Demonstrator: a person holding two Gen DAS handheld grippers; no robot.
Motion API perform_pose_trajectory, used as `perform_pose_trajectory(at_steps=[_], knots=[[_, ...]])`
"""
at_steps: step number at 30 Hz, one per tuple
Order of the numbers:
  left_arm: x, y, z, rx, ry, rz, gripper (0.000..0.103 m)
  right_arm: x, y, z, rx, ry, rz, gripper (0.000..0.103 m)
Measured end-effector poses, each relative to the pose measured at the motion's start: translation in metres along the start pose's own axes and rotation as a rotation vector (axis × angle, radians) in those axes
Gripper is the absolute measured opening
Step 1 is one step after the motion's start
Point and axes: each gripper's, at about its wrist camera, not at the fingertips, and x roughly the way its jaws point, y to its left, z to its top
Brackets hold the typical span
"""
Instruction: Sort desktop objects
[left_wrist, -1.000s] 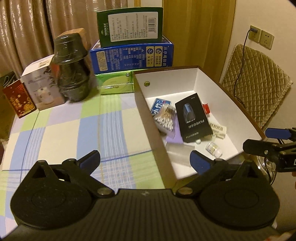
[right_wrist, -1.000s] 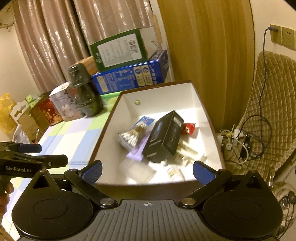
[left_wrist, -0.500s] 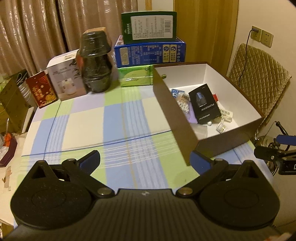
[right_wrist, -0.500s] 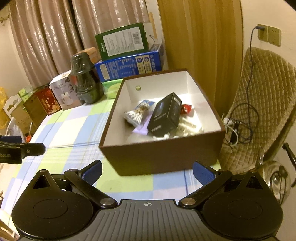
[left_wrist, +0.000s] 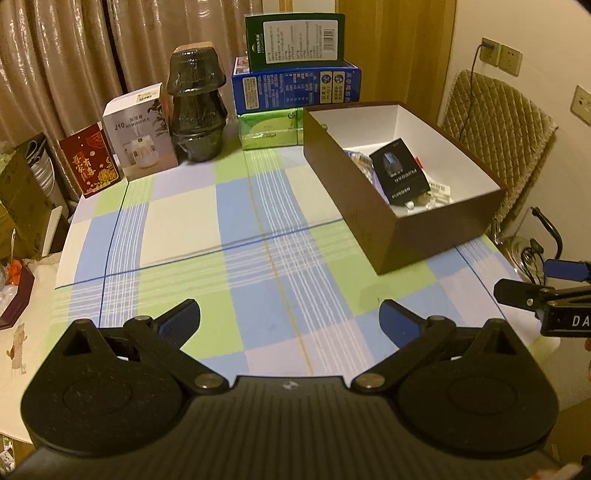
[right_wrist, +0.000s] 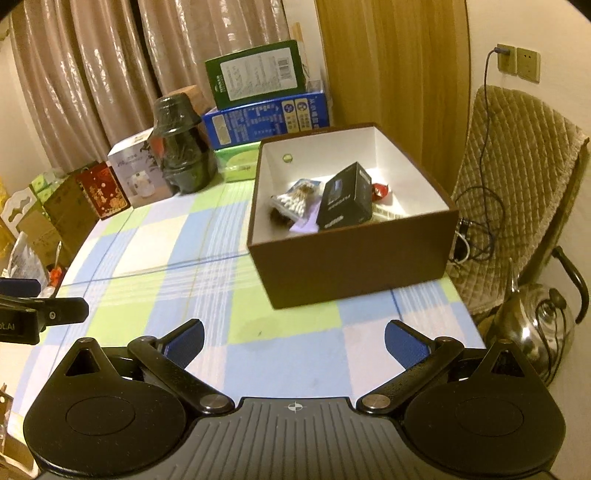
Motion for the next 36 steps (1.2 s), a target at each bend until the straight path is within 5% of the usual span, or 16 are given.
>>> perform_pose_trajectory(at_steps=[36], knots=[[-0.052,0.056,-0.080,-0.007,0.046,0.018,0.102,-0.027,0.079,-0.069,-0.037,0.085,0.006,0.101]])
